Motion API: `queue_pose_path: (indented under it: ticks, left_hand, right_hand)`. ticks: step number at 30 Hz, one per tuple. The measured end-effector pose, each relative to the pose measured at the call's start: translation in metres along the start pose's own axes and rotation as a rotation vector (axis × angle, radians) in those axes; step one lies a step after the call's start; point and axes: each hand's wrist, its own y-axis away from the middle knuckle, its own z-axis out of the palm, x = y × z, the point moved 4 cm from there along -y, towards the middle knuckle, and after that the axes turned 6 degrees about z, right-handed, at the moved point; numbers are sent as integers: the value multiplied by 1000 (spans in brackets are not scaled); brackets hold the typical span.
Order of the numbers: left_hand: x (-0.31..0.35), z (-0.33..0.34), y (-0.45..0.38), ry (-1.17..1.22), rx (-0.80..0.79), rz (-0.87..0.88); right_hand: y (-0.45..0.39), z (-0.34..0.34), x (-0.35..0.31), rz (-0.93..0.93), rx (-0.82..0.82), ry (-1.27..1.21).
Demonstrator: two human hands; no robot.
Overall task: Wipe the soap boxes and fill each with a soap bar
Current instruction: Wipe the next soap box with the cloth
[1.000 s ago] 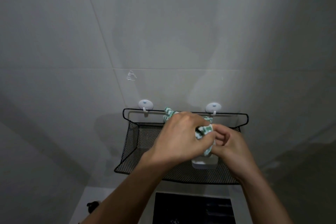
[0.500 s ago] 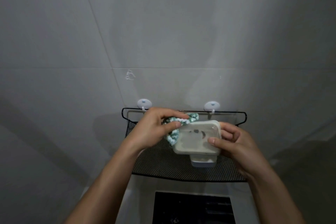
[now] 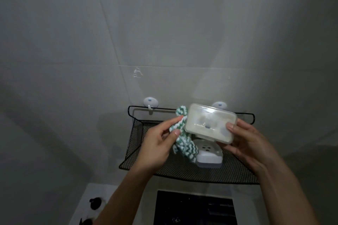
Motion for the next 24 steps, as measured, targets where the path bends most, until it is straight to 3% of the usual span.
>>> queue_pose_path:
  ticks: [7,15,21,24]
  left_hand:
    - [13,-13,-32,-72,58,52]
    - [11,2,-24,-12,83,11]
    - [1,23,-9,201,399,-89]
    - [1,16,-12,253,438,-108]
  right_hand:
    - [0,17,7,78,-68,70]
    - [1,14,6,97,40,-176]
    - [-3,26,9,76,42,-197]
    - [-3,29,7,56,49,-114]
